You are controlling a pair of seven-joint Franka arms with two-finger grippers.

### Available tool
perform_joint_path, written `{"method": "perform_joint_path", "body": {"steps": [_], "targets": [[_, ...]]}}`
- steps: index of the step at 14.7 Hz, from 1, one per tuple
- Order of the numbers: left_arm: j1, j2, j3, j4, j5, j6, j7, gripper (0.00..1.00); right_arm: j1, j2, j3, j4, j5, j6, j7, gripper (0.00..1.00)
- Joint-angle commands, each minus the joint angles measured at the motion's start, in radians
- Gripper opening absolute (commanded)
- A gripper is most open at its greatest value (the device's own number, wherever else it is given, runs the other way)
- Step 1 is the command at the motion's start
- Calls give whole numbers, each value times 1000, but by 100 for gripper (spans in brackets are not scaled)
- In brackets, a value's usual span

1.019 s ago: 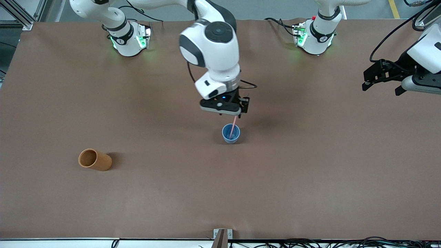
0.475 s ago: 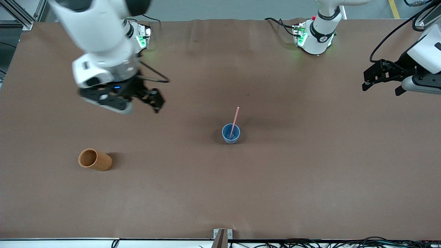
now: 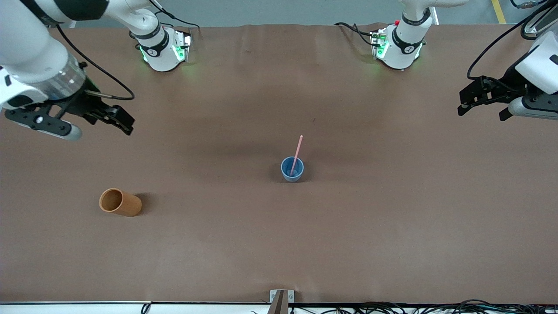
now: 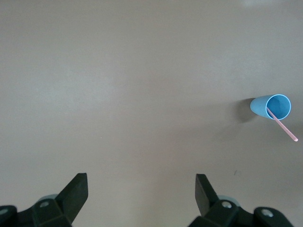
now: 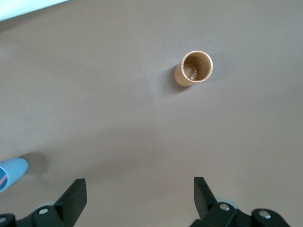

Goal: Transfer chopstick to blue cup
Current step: 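Open the right gripper and draw it back from the blue cup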

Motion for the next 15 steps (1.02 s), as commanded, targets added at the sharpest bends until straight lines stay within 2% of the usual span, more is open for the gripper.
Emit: {"method": "perform_joint_path", "body": {"steps": [1, 3, 8, 13, 15], "targets": [[7, 7, -7, 20, -1, -17, -8, 100, -88, -100, 20, -154, -7, 46, -71, 100], [7, 7, -7, 20, -1, -17, -8, 100, -144, -134, 20, -199, -7, 49, -133, 100], [7, 7, -7, 20, -1, -17, -6, 100, -245, -136, 20, -196, -8, 55, -216, 100], [7, 7, -7, 20, -1, -17, -3, 100, -336, -131, 20, -133, -7, 46, -452, 100], [7, 7, -5, 20, -1, -17, -2, 100, -340, -124, 22, -55, -4, 27, -489, 100]]}}
